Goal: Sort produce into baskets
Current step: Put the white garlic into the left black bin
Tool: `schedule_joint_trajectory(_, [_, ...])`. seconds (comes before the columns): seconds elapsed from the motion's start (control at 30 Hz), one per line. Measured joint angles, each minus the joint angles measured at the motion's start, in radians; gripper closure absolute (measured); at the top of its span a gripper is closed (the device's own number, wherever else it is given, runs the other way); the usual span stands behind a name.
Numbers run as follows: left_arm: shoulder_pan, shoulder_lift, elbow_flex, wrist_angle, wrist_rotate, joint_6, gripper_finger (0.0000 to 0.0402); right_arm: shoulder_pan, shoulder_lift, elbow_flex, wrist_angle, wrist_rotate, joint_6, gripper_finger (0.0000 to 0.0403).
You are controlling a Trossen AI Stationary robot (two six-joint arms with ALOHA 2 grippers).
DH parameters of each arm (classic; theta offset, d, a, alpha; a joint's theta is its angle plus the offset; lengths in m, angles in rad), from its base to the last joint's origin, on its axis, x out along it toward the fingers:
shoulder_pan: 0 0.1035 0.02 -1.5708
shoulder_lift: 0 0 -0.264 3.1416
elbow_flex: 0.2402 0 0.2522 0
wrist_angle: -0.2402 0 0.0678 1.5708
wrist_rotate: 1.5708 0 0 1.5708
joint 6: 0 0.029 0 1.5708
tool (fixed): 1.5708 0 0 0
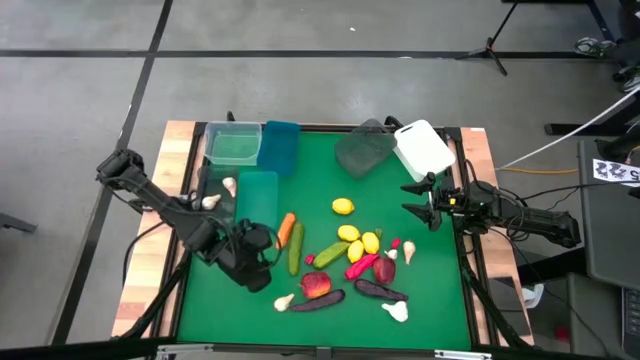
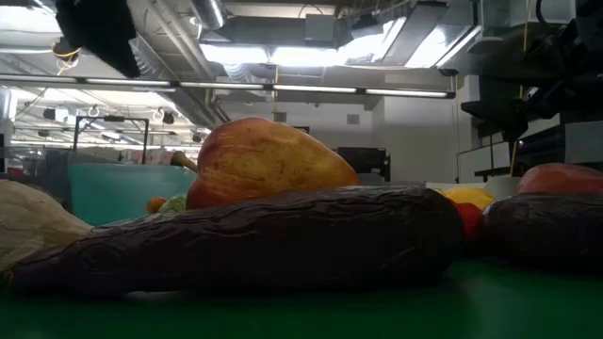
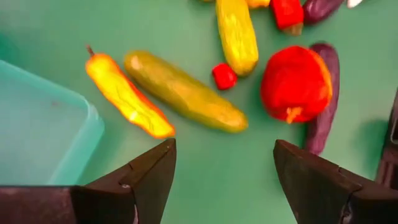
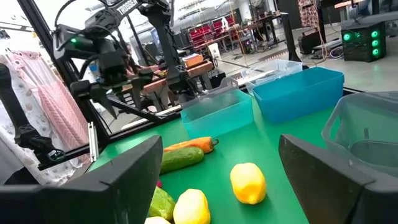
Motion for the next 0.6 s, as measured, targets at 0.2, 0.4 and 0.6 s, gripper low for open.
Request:
schedule_joint_trajectory(0.2, [0.002,0.047,0.0,0.087,-0.001,0.143,0.0137,0.0,0.001,0.0,0.0,0.005,0.004,0.0084])
schedule_joint_trajectory(0.4, [0.004,0.139,0.0,0.209,0.16,0.176,0.0137,0.0,0.029,0.0,-0.001,0.006,0.006,0.0084])
schedule_joint_trajectory(0.6, [0.005,0.21,0.044,0.194,0.201,0.103,0.0137,0.0,0.079,0.0,-0.001,0.007,0.007,0.0084])
